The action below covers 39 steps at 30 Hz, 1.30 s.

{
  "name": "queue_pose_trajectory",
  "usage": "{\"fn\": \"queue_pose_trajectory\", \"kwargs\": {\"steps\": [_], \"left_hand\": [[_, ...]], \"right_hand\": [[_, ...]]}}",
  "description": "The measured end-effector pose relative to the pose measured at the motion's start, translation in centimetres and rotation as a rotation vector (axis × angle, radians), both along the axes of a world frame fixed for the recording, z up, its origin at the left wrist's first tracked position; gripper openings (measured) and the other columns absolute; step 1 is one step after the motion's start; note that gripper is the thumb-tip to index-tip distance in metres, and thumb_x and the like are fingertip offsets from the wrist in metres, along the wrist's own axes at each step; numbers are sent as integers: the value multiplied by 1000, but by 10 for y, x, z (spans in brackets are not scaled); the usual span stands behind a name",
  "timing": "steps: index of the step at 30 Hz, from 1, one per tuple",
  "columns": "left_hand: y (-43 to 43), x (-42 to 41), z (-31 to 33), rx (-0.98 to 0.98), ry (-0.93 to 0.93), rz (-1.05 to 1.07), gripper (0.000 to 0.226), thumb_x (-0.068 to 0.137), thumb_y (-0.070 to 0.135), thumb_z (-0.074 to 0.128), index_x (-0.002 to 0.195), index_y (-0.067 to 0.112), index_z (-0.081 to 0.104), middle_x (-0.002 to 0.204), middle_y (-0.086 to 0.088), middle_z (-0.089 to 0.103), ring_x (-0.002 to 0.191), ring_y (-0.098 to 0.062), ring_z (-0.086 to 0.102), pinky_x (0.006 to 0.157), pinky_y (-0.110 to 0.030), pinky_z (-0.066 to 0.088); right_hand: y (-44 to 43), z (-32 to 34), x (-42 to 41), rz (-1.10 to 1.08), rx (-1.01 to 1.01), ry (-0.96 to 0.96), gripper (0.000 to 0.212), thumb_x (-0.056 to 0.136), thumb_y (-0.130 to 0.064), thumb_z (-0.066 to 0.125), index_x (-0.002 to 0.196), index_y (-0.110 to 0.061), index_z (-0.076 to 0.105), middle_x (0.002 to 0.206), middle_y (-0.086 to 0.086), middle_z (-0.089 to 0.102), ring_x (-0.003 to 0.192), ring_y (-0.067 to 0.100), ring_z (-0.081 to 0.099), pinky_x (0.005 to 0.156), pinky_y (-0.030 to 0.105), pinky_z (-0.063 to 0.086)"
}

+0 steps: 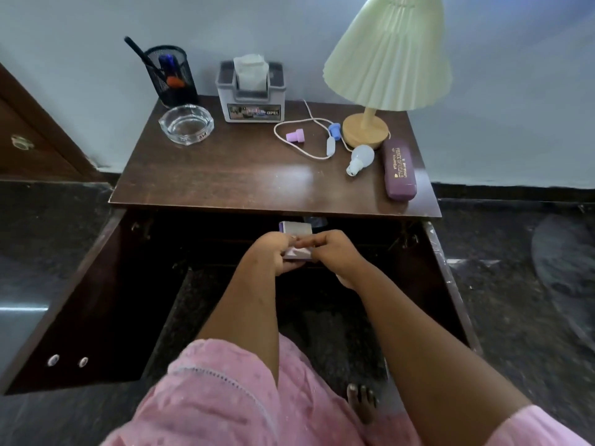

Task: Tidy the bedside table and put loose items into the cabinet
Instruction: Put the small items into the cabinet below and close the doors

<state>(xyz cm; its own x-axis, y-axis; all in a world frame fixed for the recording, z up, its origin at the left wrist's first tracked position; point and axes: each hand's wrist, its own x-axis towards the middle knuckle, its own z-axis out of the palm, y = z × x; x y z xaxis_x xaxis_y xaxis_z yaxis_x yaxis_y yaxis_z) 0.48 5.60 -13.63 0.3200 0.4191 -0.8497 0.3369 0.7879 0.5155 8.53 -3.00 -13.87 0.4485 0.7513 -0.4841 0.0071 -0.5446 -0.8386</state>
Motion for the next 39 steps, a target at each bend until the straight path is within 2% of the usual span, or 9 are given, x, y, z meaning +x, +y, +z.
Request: {"fn": "queue_pose_trajectory", "kwargs": {"steps": [7, 10, 16, 21, 25, 30, 33, 36, 39], "left_hand": [[29, -43, -33, -73, -34, 256, 37, 99, 6, 40, 136, 1, 42, 138, -22, 48, 126, -36, 49, 97, -50, 42], [48, -60, -48, -5, -57, 379, 37, 98, 4, 44, 134, 2, 45, 136, -22, 50, 125, -37, 49, 92, -48, 43], [96, -93, -101, 156, -42, 703, 22, 86, -16, 52, 85, 4, 61, 93, -17, 62, 90, -31, 57, 67, -33, 49], [121, -95, -133, 308, -32, 806, 39, 86, -17, 50, 123, -5, 57, 127, -23, 58, 98, -24, 56, 87, -31, 46], [139, -97, -144, 415, -22, 760, 41, 85, -19, 48, 124, -8, 56, 125, -25, 58, 113, -32, 58, 84, -26, 43], [162, -109, -147, 442, -131, 787, 30, 86, -23, 41, 104, -11, 61, 78, -6, 65, 68, -8, 60, 62, -11, 48], [171, -118, -152, 474, -79, 769, 28, 85, -20, 43, 105, -13, 61, 103, -22, 62, 93, -33, 60, 81, -26, 51], [171, -120, -151, 467, -10, 739, 33, 85, -17, 46, 115, -12, 60, 123, -30, 58, 111, -37, 56, 87, -33, 48], [166, -118, -134, 469, -2, 827, 33, 83, -18, 48, 112, -9, 62, 124, -26, 59, 117, -37, 55, 93, -31, 45]], "right_hand": [[45, -43, -28, -45, -81, 304, 45, 89, 8, 54, 127, -16, 54, 124, 17, 53, 114, 31, 57, 79, 35, 57], [79, -65, -46, -36, -84, 293, 47, 87, 11, 54, 122, -21, 54, 132, 21, 47, 118, 35, 54, 76, 36, 56], [154, -109, -84, -160, -106, 276, 44, 88, 11, 54, 123, -16, 60, 133, 14, 52, 115, 33, 56, 76, 31, 54], [192, -131, -99, -111, -77, 179, 44, 89, 6, 56, 130, -10, 57, 131, 12, 56, 116, 31, 58, 80, 29, 51], [211, -134, -99, 156, -133, -120, 48, 91, -7, 58, 138, -13, 50, 136, 7, 53, 126, 27, 51, 97, 30, 45], [220, -130, -103, 466, -118, -251, 48, 93, -3, 54, 140, -8, 44, 143, 15, 47, 131, 31, 45, 109, 35, 35], [218, -121, -114, 513, -72, -106, 59, 88, 11, 53, 143, -2, 34, 144, 16, 43, 134, 30, 40, 107, 31, 33], [216, -109, -114, 575, -70, -92, 65, 86, 12, 53, 145, -6, 31, 145, 14, 42, 136, 30, 38, 109, 31, 32], [205, -91, -111, 791, -158, -378, 64, 92, 4, 49, 149, -6, 23, 152, 12, 30, 139, 27, 32, 105, 22, 28]]}}
